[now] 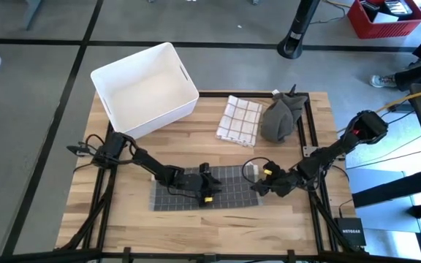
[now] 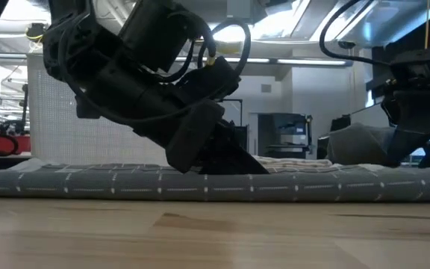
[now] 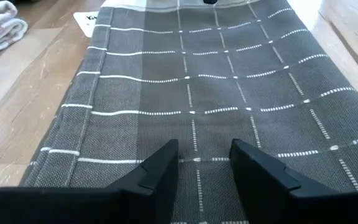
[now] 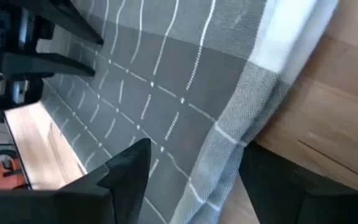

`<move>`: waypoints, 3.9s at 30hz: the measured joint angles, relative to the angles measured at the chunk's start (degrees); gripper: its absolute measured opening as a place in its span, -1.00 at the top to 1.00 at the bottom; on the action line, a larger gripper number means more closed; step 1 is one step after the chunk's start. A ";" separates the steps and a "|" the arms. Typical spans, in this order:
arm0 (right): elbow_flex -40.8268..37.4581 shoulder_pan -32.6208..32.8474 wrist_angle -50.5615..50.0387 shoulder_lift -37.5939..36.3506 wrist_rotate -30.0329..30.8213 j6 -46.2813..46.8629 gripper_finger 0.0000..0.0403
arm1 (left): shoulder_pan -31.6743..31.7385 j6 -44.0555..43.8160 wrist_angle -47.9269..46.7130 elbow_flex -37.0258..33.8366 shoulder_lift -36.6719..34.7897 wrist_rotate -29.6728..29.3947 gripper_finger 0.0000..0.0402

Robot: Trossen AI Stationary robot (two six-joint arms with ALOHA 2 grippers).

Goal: Fold towel
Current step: Fold the gray checkered towel

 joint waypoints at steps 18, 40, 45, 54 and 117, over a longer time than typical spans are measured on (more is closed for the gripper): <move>3.10 -0.09 1.11 1.97 5.24 -8.43 0.93 | -0.05 -0.05 -1.50 -0.09 -0.04 0.00 0.32; 13.46 -0.44 1.79 1.78 24.54 -20.97 0.96 | -1.47 2.74 -12.01 -0.43 -11.65 0.13 0.32; 13.49 -0.44 1.89 1.76 24.95 -20.86 0.92 | -3.68 -8.59 -34.47 -0.39 -20.08 -0.07 0.32; 13.57 -5.18 18.73 7.55 18.79 -25.32 0.93 | -6.07 -20.94 -30.52 -2.84 -12.03 -7.72 0.32; 50.36 -13.07 26.21 41.91 5.15 -30.75 0.91 | -31.91 -56.78 -51.47 -12.19 -27.03 -15.46 0.32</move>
